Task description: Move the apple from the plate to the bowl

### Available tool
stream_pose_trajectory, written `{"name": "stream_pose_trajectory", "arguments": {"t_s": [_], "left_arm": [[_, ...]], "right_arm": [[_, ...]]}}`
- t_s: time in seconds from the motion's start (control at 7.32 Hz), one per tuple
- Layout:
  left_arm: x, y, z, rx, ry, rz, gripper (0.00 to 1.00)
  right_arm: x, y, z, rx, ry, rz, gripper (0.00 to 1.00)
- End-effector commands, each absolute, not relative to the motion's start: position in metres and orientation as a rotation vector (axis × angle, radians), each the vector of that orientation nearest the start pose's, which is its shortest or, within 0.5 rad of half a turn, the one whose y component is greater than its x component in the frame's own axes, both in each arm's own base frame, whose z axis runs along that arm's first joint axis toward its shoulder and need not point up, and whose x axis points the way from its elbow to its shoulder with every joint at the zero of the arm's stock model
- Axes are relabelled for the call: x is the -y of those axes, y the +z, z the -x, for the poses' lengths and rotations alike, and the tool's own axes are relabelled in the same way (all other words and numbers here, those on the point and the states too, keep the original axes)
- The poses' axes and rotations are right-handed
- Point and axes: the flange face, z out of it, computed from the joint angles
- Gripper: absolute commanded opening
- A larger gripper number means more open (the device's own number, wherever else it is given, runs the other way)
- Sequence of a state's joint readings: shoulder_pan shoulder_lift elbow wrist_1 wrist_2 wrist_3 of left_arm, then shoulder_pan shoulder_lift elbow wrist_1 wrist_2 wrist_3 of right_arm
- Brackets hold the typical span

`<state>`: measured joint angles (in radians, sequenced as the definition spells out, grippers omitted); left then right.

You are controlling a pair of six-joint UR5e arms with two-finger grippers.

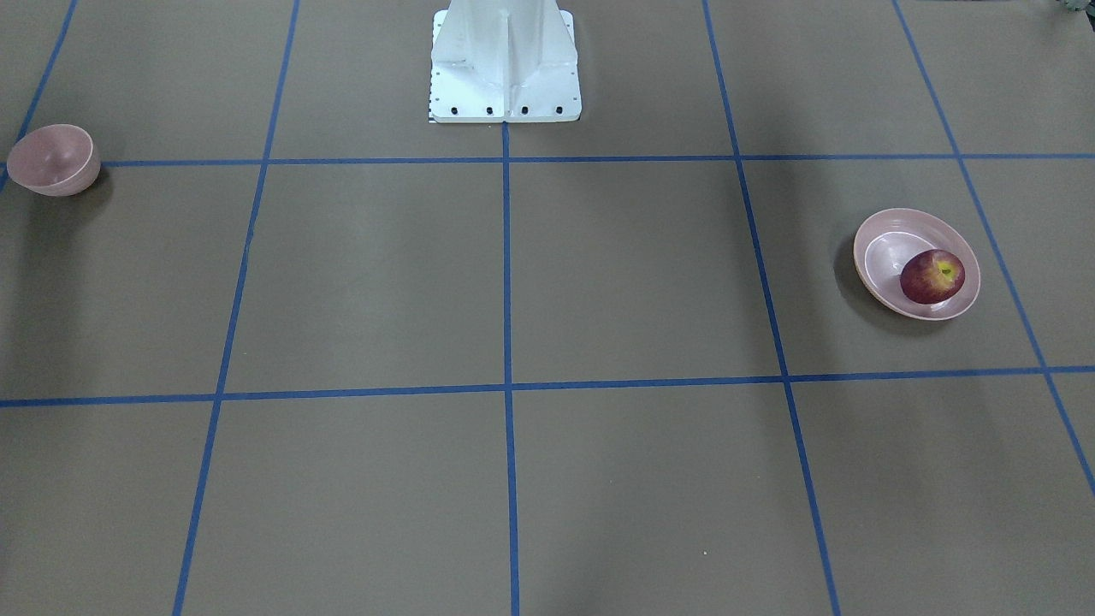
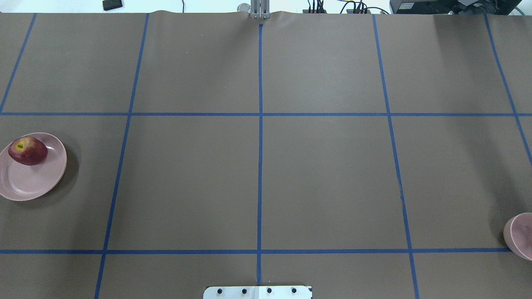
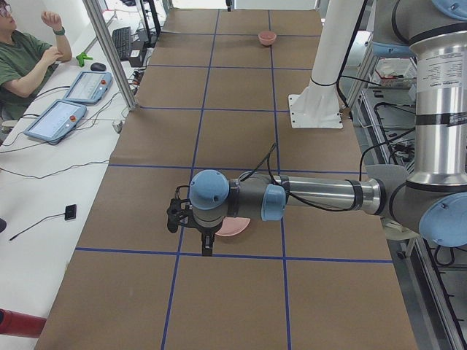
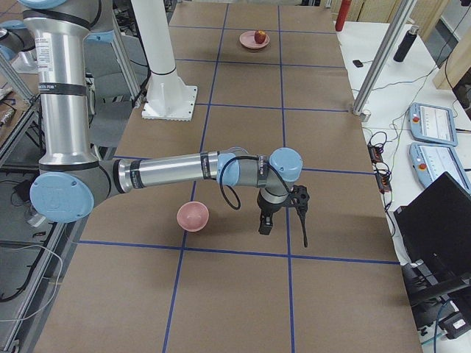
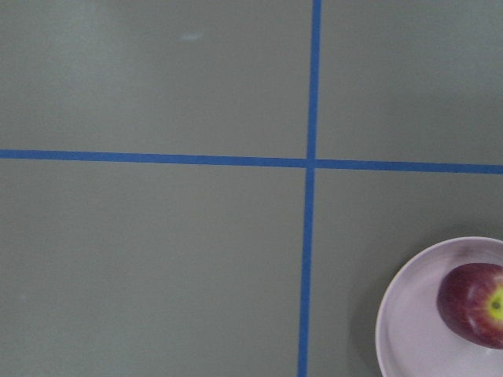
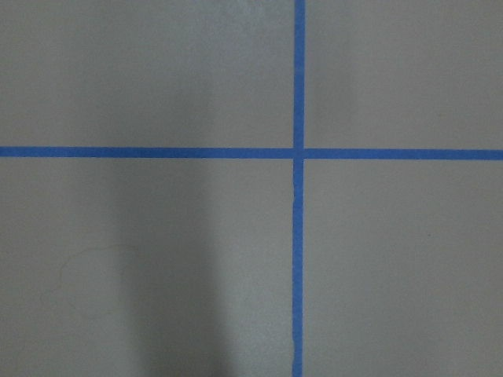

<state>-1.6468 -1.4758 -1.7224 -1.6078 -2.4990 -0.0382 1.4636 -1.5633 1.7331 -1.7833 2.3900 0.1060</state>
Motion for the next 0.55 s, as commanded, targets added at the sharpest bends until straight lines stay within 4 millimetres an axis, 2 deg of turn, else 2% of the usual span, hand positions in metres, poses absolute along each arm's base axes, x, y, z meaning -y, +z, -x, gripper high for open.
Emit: {"name": "stream_pose_trajectory", "arguments": {"t_s": [0.0, 0.14, 0.27, 0.41], "left_arm": [[0.45, 0.61, 0.086, -0.959, -0.057, -0.108, 0.98], [0.449, 0.61, 0.086, -0.959, -0.056, -0.109, 0.98], [0.449, 0.612, 0.086, -0.961, -0.059, -0.105, 0.98], [0.449, 0.613, 0.085, -0.961, -0.06, -0.102, 0.98]], "right_arm": [[0.477, 0.588, -0.004, 0.841, 0.028, 0.152, 1.0], [0.429, 0.596, -0.009, 0.844, 0.001, 0.128, 1.0], [0.38, 0.621, -0.014, 0.868, -0.067, 0.053, 1.0], [0.343, 0.643, -0.016, 0.91, -0.084, 0.001, 1.0]]}}
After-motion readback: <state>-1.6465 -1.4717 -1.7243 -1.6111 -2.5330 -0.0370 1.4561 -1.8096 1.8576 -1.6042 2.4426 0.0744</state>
